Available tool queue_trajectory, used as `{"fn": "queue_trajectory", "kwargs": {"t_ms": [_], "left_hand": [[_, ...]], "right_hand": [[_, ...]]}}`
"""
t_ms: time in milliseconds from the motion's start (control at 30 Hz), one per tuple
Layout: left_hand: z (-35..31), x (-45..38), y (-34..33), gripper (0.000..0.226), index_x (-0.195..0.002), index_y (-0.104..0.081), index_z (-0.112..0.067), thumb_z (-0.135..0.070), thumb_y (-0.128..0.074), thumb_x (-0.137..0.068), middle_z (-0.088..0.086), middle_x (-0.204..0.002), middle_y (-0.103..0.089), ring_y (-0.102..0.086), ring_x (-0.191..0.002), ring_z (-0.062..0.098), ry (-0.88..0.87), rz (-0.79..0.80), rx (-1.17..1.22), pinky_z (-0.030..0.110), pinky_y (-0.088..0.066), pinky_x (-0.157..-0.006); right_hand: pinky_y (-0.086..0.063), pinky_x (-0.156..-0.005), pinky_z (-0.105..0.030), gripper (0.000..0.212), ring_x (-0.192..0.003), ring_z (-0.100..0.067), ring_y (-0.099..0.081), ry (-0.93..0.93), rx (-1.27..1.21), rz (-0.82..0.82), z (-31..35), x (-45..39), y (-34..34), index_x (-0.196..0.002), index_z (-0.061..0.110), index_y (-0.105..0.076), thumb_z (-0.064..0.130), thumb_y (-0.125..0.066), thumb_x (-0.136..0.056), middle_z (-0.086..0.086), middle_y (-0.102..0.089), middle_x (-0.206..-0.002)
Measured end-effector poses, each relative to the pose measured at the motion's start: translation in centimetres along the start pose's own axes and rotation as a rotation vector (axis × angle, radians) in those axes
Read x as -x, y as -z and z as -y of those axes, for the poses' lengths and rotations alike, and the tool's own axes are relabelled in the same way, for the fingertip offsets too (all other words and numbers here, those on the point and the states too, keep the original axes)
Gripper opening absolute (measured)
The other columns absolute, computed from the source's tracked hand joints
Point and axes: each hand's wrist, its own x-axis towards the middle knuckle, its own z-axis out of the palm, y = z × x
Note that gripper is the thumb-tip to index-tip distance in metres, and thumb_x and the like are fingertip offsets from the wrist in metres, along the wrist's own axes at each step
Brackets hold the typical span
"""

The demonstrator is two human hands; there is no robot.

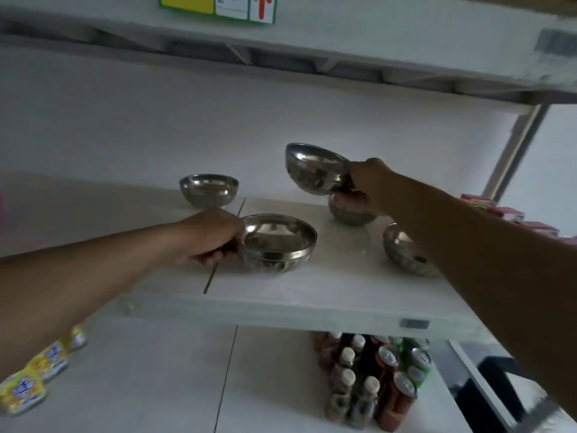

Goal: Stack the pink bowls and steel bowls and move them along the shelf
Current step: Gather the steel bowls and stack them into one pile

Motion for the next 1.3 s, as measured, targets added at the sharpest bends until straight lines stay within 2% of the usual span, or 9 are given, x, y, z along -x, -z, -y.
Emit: {"fn": "queue_trajectory", "kwargs": {"t_ms": [100, 233, 433, 600, 867, 967, 1067, 1167, 1300], "left_hand": [[-0.8, -0.2, -0.9, 0.014, -0.076, -0.071, -0.012, -0.021, -0.065, -0.086, 0.006, -0.058, -0.059, -0.043, -0.04, 0.014, -0.034, 0.098, -0.019, 0.022, -0.037, -0.038], [-1.2, -0.1, -2.3, 0.021, -0.079, -0.072, -0.01, -0.027, -0.062, -0.087, 0.006, -0.062, -0.062, -0.044, -0.044, 0.014, -0.026, 0.117, -0.028, 0.022, -0.038, -0.04], [-0.9, 0.0, -3.2, 0.034, -0.081, -0.071, -0.011, -0.04, -0.061, -0.098, 0.007, -0.065, -0.064, -0.047, -0.044, 0.015, 0.02, 0.064, -0.013, 0.024, -0.04, -0.042], [-1.0, 0.6, -2.3, 0.078, -0.1, -0.076, -0.01, -0.073, -0.031, -0.104, 0.001, -0.053, -0.071, -0.048, -0.035, 0.014, 0.09, -0.106, -0.059, 0.02, -0.04, -0.039], [0.6, 2.0, 0.7, 0.067, -0.107, -0.071, -0.018, -0.073, -0.033, -0.103, 0.005, -0.065, -0.067, -0.048, -0.037, 0.014, 0.047, -0.334, -0.044, 0.018, -0.032, -0.038], [1.0, 2.4, 1.3, 0.062, -0.108, -0.072, -0.018, -0.068, -0.035, -0.105, 0.006, -0.069, -0.066, -0.048, -0.043, 0.015, 0.035, -0.357, -0.036, 0.018, -0.032, -0.039], [1.2, 2.7, 1.0, 0.061, -0.107, -0.071, -0.017, -0.067, -0.036, -0.106, 0.006, -0.068, -0.065, -0.046, -0.04, 0.014, 0.016, -0.361, -0.058, 0.018, -0.031, -0.04], [1.5, 3.2, 0.7, 0.063, -0.104, -0.07, -0.019, -0.07, -0.033, -0.104, 0.005, -0.067, -0.069, -0.05, -0.043, 0.016, -0.022, -0.348, -0.139, 0.02, -0.036, -0.043], [1.8, 3.8, 1.2, 0.061, -0.101, -0.069, -0.021, -0.067, -0.03, -0.105, 0.005, -0.075, -0.077, -0.068, -0.06, 0.021, -0.137, -0.343, -0.349, 0.03, -0.051, -0.056]], "right_hand": [[-0.07, -0.076, -0.039, 0.014, -0.077, -0.03, -0.084, 0.019, -0.003, 0.016, -0.2, 3.3, 1.6, -0.101, 0.0, -0.077, 0.006, -0.064, -0.099, -0.015, -0.08, -0.078], [-0.06, -0.048, -0.025, 0.017, -0.047, -0.018, -0.073, 0.013, 0.085, -0.001, -1.8, 6.8, 2.6, -0.089, 0.002, -0.074, 0.01, -0.062, -0.099, -0.002, -0.071, -0.05], [-0.056, -0.043, -0.024, 0.026, -0.042, -0.015, -0.064, 0.039, 0.15, 0.035, -3.4, 8.9, 2.0, -0.088, 0.004, -0.076, 0.018, -0.06, -0.102, -0.001, -0.069, -0.05], [-0.049, -0.036, -0.022, 0.031, -0.038, -0.016, -0.06, 0.043, 0.131, 0.037, -4.0, 8.2, 0.2, -0.108, 0.0, -0.077, 0.022, -0.055, -0.105, -0.01, -0.07, -0.065], [-0.032, -0.033, -0.019, 0.036, -0.027, -0.011, -0.043, 0.108, 0.363, 0.089, -6.2, 5.9, -2.5, -0.076, 0.01, -0.062, 0.033, -0.053, -0.102, -0.002, -0.056, -0.048], [-0.035, -0.036, -0.019, 0.037, -0.029, -0.008, -0.044, 0.123, 0.36, 0.067, -6.8, 5.4, -3.4, -0.091, 0.006, -0.061, 0.042, -0.058, -0.1, -0.002, -0.059, -0.061], [-0.05, -0.054, -0.032, 0.044, -0.061, -0.02, -0.064, 0.158, 0.428, 0.04, -7.3, 5.4, -4.2, -0.103, 0.009, -0.045, 0.052, -0.056, -0.099, -0.005, -0.072, -0.085], [-0.06, -0.068, -0.036, 0.054, -0.077, -0.024, -0.072, 0.189, 0.518, -0.004, -7.6, 5.7, -4.7, -0.103, 0.009, -0.055, 0.063, -0.049, -0.098, -0.005, -0.074, -0.089], [-0.058, -0.062, -0.038, 0.067, -0.06, -0.026, -0.07, 0.185, 0.514, 0.089, -7.8, 6.2, -4.1, -0.088, 0.013, -0.066, 0.072, -0.034, -0.093, -0.009, -0.072, -0.077]]}}
